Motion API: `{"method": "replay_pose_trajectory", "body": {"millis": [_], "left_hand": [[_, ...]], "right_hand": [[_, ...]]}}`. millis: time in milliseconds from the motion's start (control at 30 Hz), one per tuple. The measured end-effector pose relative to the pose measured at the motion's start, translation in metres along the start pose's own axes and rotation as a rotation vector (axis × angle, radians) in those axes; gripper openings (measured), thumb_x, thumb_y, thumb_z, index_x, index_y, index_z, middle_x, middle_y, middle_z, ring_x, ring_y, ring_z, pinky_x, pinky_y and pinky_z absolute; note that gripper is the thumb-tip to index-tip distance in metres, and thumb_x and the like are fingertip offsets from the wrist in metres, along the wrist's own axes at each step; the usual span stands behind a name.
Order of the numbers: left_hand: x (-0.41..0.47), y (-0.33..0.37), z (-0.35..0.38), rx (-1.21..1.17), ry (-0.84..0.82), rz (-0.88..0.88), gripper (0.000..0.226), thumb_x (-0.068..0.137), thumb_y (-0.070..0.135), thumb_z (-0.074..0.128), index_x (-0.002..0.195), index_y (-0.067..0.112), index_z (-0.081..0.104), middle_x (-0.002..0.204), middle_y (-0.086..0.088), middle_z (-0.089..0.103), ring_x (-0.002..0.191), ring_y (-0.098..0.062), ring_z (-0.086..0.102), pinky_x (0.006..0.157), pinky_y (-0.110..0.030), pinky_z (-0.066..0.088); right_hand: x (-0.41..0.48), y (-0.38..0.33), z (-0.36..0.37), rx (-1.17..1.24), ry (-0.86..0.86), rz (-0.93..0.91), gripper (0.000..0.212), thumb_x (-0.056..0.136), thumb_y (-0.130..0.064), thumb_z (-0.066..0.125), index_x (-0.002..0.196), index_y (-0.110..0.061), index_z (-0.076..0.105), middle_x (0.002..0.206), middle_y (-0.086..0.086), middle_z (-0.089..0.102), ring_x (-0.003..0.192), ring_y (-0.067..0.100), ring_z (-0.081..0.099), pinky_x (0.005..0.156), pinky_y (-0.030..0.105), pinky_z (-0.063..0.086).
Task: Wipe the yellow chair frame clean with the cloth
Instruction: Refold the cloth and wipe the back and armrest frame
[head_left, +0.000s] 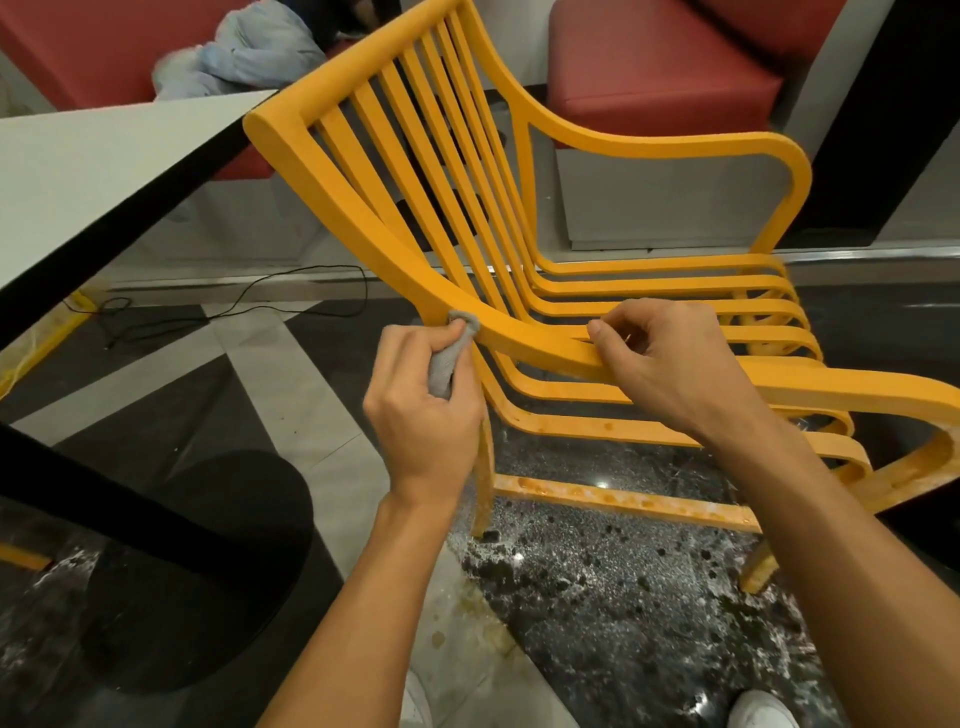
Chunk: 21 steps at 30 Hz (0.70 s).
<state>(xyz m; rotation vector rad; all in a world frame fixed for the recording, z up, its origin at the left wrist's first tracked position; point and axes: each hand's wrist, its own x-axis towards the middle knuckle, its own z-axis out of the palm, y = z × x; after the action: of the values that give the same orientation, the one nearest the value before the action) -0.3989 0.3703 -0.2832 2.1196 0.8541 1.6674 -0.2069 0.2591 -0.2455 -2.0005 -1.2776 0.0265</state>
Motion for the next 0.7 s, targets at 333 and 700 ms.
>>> {"method": "replay_pose_trajectory", "body": {"millis": [333,700], "left_hand": [[-0.005,0.004,0.003,-0.008,-0.024,-0.014,0.011,0.093,0.003,0.08,0.102,-0.001,0.076,0.101,-0.01,0.068,0.091,-0.011,0.066,0.08,-0.017,0.053],[-0.018,0.014,0.015,-0.037,-0.094,-0.002,0.009,0.093,0.003,0.081,0.099,-0.002,0.076,0.099,-0.01,0.068,0.091,-0.013,0.066,0.082,-0.016,0.054]], "right_hand": [[-0.005,0.017,-0.013,0.009,-0.01,0.052,0.031,0.105,-0.04,0.057,0.105,-0.017,0.078,0.086,-0.006,0.071,0.082,0.008,0.064,0.072,0.032,0.056],[-0.004,0.021,-0.014,0.008,-0.03,0.073,0.029,0.105,-0.04,0.057,0.108,-0.019,0.077,0.089,-0.008,0.071,0.083,0.006,0.064,0.069,0.022,0.052]]}}
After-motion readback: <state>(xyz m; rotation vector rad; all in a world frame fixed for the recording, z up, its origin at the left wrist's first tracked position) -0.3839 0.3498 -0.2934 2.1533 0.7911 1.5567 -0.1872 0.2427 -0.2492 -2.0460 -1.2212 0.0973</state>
